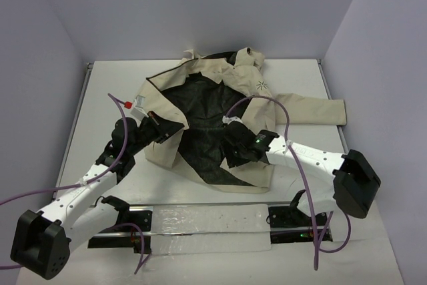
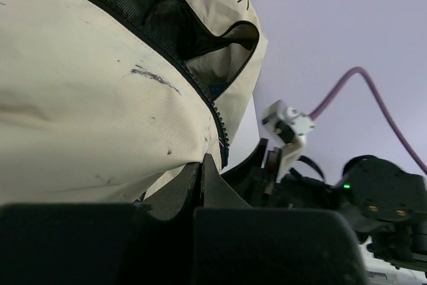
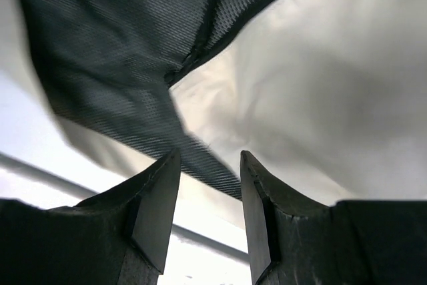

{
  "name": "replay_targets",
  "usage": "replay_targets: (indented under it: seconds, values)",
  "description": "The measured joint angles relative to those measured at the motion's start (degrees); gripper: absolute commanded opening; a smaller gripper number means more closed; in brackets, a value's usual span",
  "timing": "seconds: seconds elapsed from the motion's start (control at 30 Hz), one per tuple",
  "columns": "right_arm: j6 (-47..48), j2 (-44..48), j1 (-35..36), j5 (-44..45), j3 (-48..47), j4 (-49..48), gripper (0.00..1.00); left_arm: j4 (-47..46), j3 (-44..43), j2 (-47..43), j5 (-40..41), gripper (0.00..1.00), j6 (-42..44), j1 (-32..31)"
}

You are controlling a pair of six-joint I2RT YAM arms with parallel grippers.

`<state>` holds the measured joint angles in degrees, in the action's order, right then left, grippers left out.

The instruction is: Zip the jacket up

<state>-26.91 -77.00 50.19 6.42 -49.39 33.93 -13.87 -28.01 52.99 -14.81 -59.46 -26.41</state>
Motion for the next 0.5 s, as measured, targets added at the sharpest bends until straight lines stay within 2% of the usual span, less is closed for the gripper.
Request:
replay_targets:
  seconds: [0.27,0.5]
  values:
    - [1.33,0.07,0.74,-0.18,-5.6,0.44,0.48,0.0,0.0,0.0,0.02,0.0,0.0,0.0]
    - [3.65,-12.36,0.37,1.42,-12.6,-2.4,0.47,0.31,0.0,-0.29,0.05,0.0,0.02,0.02]
